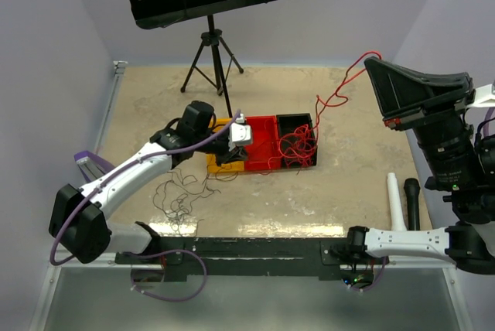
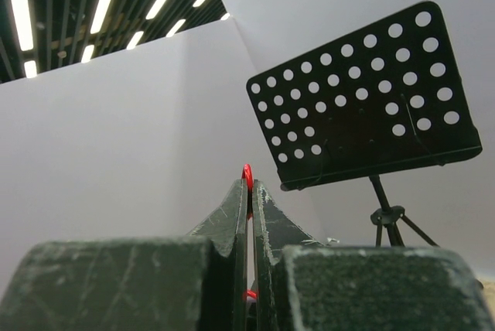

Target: Untangle the cables

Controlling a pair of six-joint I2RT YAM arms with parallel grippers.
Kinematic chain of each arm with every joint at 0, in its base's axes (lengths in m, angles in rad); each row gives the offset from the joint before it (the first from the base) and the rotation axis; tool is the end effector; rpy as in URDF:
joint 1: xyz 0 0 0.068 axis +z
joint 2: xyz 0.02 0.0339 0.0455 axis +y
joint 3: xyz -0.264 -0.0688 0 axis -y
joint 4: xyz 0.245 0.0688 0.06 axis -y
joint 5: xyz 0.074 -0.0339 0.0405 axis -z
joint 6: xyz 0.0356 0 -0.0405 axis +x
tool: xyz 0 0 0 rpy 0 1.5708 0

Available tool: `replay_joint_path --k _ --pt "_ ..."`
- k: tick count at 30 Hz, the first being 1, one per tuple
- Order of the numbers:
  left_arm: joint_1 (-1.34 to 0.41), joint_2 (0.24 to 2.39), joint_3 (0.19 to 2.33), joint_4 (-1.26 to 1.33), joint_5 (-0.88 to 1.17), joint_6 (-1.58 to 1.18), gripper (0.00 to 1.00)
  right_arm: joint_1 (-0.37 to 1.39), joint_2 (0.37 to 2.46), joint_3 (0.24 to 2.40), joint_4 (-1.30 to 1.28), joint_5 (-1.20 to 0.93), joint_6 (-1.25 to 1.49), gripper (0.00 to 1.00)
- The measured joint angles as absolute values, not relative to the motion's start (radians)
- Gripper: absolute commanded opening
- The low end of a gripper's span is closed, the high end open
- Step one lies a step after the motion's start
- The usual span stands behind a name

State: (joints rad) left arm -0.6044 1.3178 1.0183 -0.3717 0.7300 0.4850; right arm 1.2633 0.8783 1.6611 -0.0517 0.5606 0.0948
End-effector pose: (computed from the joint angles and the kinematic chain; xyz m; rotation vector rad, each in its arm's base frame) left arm 0.2206 -0.1812 0.2916 1.4477 1.6271 -0.8787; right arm 0.0363 0.0518 0.6016 -0.0117 1.0171 1.0112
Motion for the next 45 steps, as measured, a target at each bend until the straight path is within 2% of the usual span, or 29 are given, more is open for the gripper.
replay_joint_path --k 9,16,23,29,36,38,39,41,42,45 --pt "-0.604 1.3 1.011 -0.464 0.618 0.556 0.0 1.263 0.863 1.677 -0.058 0.593 0.079 0.0" --pt "-0.604 1.08 0.892 -0.777 0.42 0.764 0.0 1.263 0.828 1.768 -0.068 0.717 -0.026 0.0" --pt "-0.604 0.878 0.819 -1.045 0.246 0.859 0.0 1.263 0.793 1.854 -0.03 0.815 -0.128 0.0" --pt "-0.604 0.804 0.824 -1.173 0.188 0.868 0.0 1.262 0.787 1.845 -0.035 0.855 -0.15 0.0" --pt "-0.604 0.777 0.866 -1.239 0.126 0.865 0.01 1.263 0.769 1.725 -0.052 0.853 -0.116 0.0" --pt "-0.604 0.763 0.866 -1.236 0.099 0.863 0.38 1.263 0.765 1.678 -0.058 0.85 -0.091 0.0" --pt "-0.604 0.757 0.866 -1.228 0.088 0.854 0.7 1.263 0.764 1.65 -0.056 0.845 -0.076 0.0" --pt "-0.604 0.748 0.863 -1.19 0.075 0.842 0.82 1.263 0.764 1.586 -0.052 0.836 -0.038 0.0" --pt "-0.604 0.747 0.86 -1.163 0.073 0.829 1.0 1.263 0.765 1.555 -0.051 0.831 -0.02 0.0" --pt "-0.604 0.767 0.838 -1.051 0.071 0.783 1.0 1.263 0.78 1.47 -0.041 0.815 0.018 0.0"
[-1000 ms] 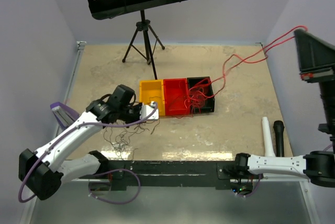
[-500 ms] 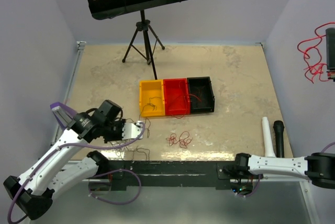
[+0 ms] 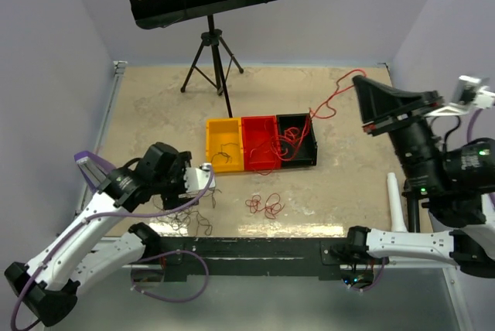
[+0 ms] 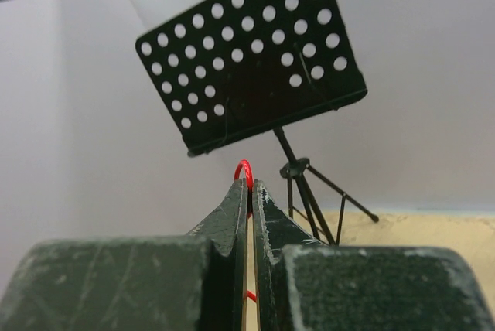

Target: Untangle the cables

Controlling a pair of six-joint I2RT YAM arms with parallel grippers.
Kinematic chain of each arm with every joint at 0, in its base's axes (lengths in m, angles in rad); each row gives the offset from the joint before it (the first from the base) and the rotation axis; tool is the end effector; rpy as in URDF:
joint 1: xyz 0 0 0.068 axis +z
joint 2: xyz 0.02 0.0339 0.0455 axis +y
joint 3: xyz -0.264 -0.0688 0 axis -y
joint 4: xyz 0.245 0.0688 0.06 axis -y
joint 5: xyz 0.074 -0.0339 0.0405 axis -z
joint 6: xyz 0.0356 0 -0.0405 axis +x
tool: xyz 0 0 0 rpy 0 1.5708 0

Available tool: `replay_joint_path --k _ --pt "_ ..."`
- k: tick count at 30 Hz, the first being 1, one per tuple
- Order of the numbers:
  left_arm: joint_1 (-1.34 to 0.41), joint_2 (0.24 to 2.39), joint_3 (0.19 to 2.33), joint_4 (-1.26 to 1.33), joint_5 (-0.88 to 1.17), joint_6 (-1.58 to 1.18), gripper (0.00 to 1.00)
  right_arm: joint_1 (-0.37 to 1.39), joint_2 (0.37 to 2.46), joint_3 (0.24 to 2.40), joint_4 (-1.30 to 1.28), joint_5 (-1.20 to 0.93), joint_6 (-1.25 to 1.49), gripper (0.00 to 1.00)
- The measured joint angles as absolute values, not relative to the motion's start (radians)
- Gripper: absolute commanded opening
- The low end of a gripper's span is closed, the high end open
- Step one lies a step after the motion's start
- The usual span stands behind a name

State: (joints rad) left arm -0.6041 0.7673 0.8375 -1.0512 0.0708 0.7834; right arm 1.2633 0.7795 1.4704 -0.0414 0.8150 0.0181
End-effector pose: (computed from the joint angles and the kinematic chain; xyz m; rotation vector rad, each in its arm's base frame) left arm 0.1064 -0.0765 0.2828 1.6504 1.9416 -0.0206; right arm 0.0432 0.0505 0.5610 0.1095 1.1705 0.7615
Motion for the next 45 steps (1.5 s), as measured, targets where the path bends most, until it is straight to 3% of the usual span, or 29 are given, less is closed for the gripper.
replay_joint_path --k 12,19,22,24,25,32,39,41,42,45 --pt "-0.587 1.174 0.751 -0.587 0.052 0.579 1.0 1.263 0.945 1.414 0.017 0.768 0.067 0.0" --pt "-0.543 1.227 0.649 -0.405 0.053 0.56 0.97 1.258 0.969 1.406 0.043 0.774 0.052 0.0" --pt "-0.513 1.249 0.629 -0.358 0.061 0.561 0.56 1.24 0.97 1.397 0.05 0.773 0.051 0.0" --pt "-0.491 1.266 0.628 -0.334 0.071 0.563 0.13 1.221 0.975 1.391 0.058 0.767 0.053 0.0" --pt "-0.481 1.271 0.628 -0.322 0.075 0.562 0.0 1.21 0.977 1.387 0.061 0.765 0.054 0.0" --pt "-0.437 1.234 0.628 -0.294 0.089 0.58 0.0 1.124 1.008 1.366 0.069 0.708 0.075 0.0" --pt "-0.43 1.04 0.632 -0.359 0.108 0.591 0.01 1.01 1.076 1.354 0.096 0.622 0.089 0.0" --pt "-0.427 0.992 0.639 -0.381 0.123 0.591 0.34 0.986 1.099 1.349 0.103 0.597 0.094 0.0" --pt "-0.427 0.979 0.643 -0.389 0.13 0.596 0.44 0.974 1.111 1.345 0.108 0.581 0.096 0.0" --pt "-0.426 0.978 0.653 -0.401 0.161 0.588 0.53 0.935 1.148 1.323 0.123 0.542 0.109 0.0"
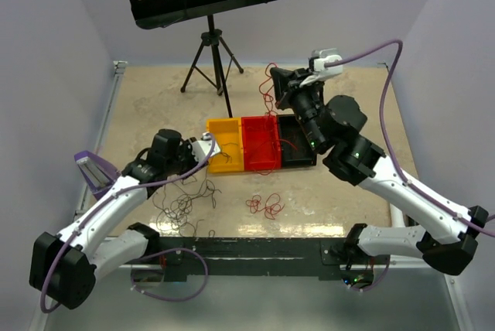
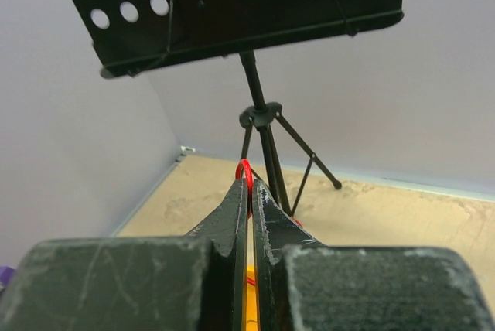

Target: Untangle the cables

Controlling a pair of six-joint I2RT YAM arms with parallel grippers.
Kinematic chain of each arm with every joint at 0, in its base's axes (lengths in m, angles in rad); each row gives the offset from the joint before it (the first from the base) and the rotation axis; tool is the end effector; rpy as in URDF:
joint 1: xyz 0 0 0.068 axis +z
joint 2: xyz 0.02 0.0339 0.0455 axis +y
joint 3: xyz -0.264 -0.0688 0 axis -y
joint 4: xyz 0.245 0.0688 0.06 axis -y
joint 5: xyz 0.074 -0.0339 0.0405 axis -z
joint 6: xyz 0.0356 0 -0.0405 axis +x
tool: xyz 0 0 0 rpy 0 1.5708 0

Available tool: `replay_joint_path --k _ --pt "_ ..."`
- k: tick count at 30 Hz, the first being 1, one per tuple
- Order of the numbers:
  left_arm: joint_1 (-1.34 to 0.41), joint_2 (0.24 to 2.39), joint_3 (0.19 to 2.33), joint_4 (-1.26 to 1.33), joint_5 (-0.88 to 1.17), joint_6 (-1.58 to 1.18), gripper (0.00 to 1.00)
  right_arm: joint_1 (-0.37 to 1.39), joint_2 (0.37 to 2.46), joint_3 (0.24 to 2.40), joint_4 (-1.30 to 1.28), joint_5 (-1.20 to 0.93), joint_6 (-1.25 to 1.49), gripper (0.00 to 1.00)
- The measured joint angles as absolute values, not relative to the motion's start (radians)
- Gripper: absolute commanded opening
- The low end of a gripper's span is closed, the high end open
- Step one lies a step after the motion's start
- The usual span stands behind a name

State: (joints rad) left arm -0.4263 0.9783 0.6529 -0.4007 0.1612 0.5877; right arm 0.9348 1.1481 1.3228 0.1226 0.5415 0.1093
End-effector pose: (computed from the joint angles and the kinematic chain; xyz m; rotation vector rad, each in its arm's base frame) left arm 0.1848 -0.0902 0.2386 1.1825 1.9581 -0.1012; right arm 0.1588 0.1842 0.4865 -0.0717 1.3350 0.5429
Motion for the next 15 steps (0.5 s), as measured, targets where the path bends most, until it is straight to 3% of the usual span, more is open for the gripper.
replay_joint_path --k 3,15 --pt "-0.426 1.034 0.653 -0.407 0.185 0.577 0.57 0.905 1.186 1.31 0.125 0.508 0.125 0.0" --pt "-0.426 1.233 0.653 -0.358 0.222 0.56 0.57 0.852 1.254 1.275 0.146 0.448 0.164 0.0"
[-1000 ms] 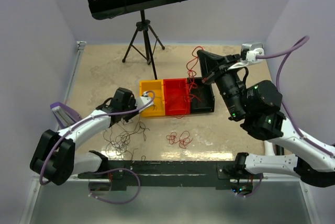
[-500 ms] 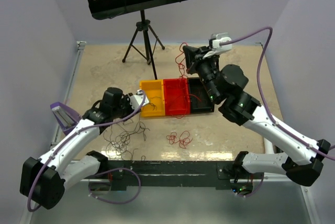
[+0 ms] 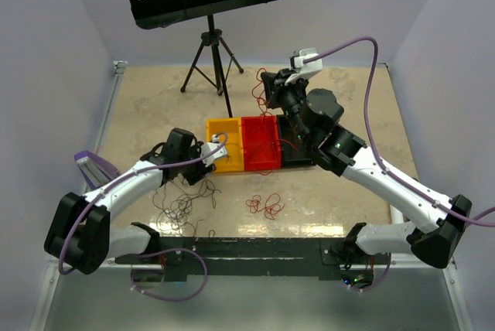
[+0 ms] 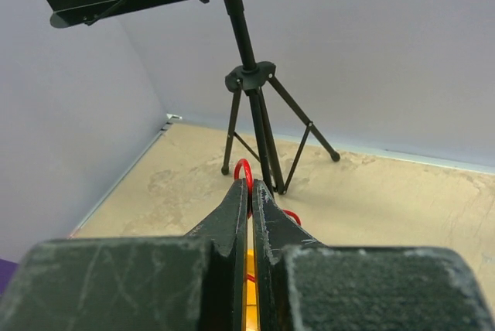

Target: Untangle the cables

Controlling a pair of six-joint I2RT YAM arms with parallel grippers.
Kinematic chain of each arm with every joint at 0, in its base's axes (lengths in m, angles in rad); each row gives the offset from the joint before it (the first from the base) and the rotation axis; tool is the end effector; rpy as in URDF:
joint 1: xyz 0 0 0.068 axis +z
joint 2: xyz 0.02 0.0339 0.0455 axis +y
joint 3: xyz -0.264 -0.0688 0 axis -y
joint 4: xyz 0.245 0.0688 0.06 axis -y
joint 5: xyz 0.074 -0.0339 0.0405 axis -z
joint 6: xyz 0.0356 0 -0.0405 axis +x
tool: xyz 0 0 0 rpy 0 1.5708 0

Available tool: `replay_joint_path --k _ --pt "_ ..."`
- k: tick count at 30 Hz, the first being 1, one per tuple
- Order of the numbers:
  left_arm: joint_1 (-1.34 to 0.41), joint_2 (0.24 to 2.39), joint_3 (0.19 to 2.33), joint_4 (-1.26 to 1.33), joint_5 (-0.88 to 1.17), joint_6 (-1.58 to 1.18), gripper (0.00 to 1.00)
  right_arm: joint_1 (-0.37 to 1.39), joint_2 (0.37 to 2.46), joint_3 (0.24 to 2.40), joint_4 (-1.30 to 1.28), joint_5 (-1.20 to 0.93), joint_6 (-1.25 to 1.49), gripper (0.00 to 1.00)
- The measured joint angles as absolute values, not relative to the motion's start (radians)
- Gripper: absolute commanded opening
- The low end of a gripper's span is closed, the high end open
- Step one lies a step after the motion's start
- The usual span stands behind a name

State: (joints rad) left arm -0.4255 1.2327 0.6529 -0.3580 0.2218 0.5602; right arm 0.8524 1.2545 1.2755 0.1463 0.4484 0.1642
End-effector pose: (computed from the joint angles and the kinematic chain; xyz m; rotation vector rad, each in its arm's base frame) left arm 0.2104 -0.1040 0.1909 1.2570 2.1487 -0.2216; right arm 0.2000 0.2053 0.4472 -0.1160 1.4361 0.5238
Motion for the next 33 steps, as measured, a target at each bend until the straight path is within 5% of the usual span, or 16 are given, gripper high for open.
replay_joint_path --k 4,9,10,23,27,33 --pt "-0.426 1.282 0.655 -0.336 0.229 0.561 0.46 0.837 1.254 1.26 0.152 0.443 0.169 0.0" --pt "-0.426 1.327 0.666 -0.304 0.232 0.561 0.14 0.819 1.254 1.227 0.162 0.425 0.176 0.0" --pt "-0.426 1.33 0.666 -0.299 0.231 0.561 0.0 0.816 1.255 1.22 0.165 0.423 0.177 0.0" --pt "-0.426 1.208 0.666 -0.287 0.199 0.561 0.01 0.757 1.349 1.098 0.223 0.372 0.206 0.0" --pt "-0.426 1.155 0.681 -0.319 0.219 0.561 0.27 0.756 1.404 1.059 0.226 0.347 0.225 0.0" --pt "-0.426 1.214 0.699 -0.358 0.258 0.554 0.33 0.756 1.442 1.039 0.225 0.329 0.244 0.0"
